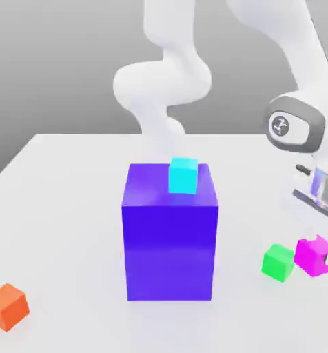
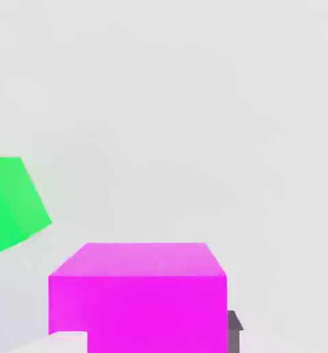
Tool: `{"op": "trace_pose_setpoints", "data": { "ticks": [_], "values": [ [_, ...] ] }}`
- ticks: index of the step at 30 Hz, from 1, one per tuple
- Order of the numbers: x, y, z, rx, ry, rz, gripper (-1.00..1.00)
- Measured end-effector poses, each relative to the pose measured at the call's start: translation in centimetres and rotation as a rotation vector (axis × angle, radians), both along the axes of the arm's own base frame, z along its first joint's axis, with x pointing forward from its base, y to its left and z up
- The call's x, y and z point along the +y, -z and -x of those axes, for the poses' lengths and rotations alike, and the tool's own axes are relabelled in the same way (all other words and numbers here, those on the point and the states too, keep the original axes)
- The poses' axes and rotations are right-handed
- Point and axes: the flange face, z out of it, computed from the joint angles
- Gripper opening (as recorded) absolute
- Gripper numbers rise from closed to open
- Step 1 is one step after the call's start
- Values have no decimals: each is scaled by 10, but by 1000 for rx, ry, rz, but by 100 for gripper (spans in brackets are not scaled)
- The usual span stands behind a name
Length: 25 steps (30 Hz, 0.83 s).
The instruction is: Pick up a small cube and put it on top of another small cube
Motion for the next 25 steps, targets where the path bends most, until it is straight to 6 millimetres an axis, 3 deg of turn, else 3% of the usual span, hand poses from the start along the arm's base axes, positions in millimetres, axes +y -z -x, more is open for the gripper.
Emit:
{"op": "trace_pose_setpoints", "data": {
  "ticks": [5, 12, 13, 20, 25],
  "values": [
    [-15, 2, 58, 36, -214, -22, -100],
    [-18, 54, 65, 42, -243, -31, -100],
    [-19, 63, 65, 41, -243, -29, 100],
    [-19, 64, 66, 41, -244, -30, 100],
    [-16, 27, 65, 42, -249, -32, 100]
  ]
}}
